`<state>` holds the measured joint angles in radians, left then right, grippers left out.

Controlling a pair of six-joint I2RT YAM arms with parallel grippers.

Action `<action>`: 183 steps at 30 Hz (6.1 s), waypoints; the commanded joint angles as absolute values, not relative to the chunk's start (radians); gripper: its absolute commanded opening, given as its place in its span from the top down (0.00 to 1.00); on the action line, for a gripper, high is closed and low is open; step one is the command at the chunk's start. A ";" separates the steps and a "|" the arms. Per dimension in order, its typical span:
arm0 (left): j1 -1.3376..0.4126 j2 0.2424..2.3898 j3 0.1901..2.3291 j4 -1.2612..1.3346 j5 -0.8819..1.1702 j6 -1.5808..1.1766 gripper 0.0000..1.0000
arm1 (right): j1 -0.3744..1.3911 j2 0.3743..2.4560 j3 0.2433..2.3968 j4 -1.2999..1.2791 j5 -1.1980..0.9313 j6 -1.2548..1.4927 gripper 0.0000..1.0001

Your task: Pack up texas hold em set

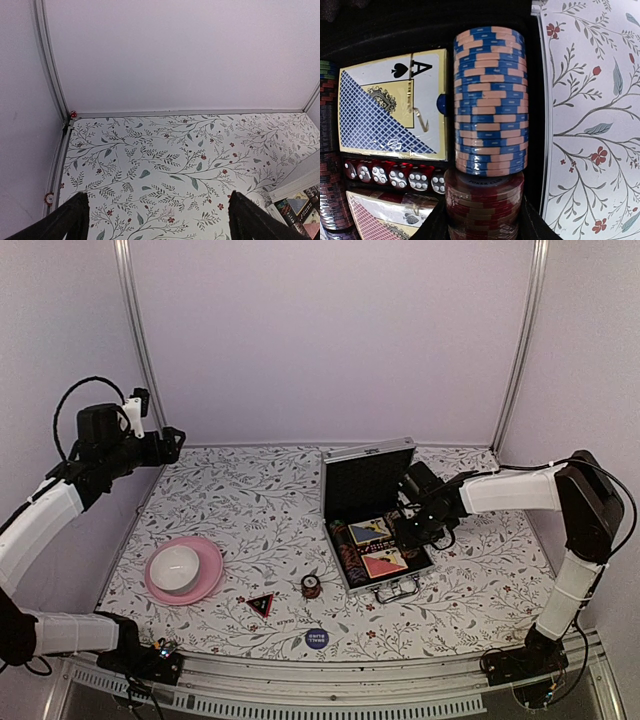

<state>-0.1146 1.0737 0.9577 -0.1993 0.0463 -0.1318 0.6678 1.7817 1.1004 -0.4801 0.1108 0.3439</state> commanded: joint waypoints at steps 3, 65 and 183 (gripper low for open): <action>-0.106 1.080 0.946 -0.185 0.065 -0.134 0.03 | 0.672 1.745 1.147 -0.467 0.123 0.357 0.46; -0.106 1.063 0.940 -0.181 0.060 -0.131 0.03 | 0.612 1.582 0.888 -0.380 0.122 0.498 0.27; -1.140 1.901 1.176 -0.477 -0.226 -0.451 0.31 | 0.612 1.173 0.742 -0.311 0.103 0.437 0.16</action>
<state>-1.1278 1.8847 1.1496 -0.4641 -0.2188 -0.4572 0.6083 1.1866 0.7517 -0.3286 0.0937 0.4301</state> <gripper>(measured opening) 0.700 0.836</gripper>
